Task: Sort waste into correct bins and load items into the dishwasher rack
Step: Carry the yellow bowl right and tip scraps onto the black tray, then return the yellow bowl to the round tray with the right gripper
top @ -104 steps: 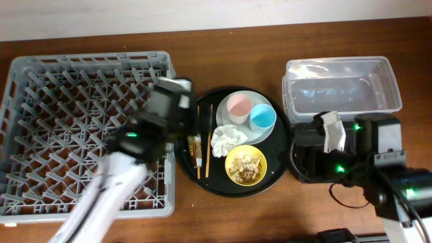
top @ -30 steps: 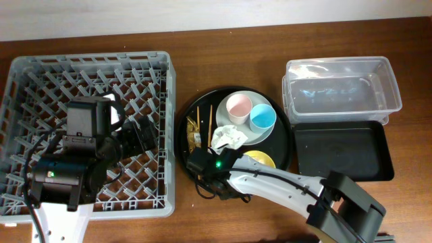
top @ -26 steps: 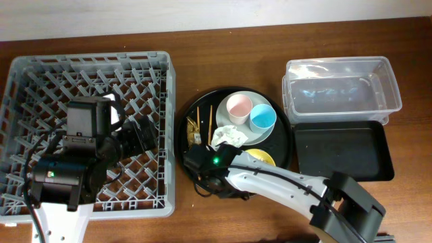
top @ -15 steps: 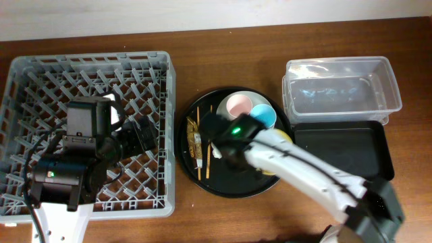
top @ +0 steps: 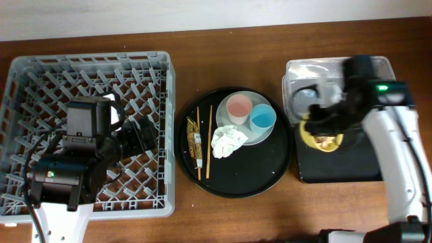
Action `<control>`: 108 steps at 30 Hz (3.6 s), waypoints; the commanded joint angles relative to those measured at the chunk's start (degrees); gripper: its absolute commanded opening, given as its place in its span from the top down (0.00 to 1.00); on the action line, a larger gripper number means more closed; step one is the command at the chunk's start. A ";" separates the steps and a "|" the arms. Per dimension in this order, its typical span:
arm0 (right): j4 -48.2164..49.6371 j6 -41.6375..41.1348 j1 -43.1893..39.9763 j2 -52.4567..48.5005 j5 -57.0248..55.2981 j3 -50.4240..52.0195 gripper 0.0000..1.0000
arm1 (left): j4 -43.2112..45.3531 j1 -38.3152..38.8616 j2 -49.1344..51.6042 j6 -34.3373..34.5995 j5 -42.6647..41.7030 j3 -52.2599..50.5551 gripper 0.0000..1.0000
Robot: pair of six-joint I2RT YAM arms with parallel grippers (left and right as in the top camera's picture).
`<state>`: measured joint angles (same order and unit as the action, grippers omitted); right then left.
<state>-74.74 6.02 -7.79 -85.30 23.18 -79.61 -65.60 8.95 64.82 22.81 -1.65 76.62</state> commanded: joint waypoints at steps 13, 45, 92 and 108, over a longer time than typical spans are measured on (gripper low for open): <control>20.57 14.73 -35.50 -0.37 47.69 24.72 0.96 | -0.04 -0.28 -0.02 0.31 0.61 0.35 0.01; 45.44 4.07 -49.92 -0.37 65.72 39.06 0.96 | -0.07 -0.17 -0.02 0.31 0.61 0.35 0.01; 29.33 -35.06 46.56 18.56 -23.12 24.74 0.96 | -0.07 -0.17 -0.02 0.31 0.61 0.35 0.01; 33.59 -38.25 56.92 2.10 -25.99 24.74 0.77 | -0.07 -0.17 -0.02 0.31 0.61 0.35 0.01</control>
<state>-41.45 -31.64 48.75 -82.94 -1.72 -54.52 -65.76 8.93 64.93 22.83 -1.45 76.62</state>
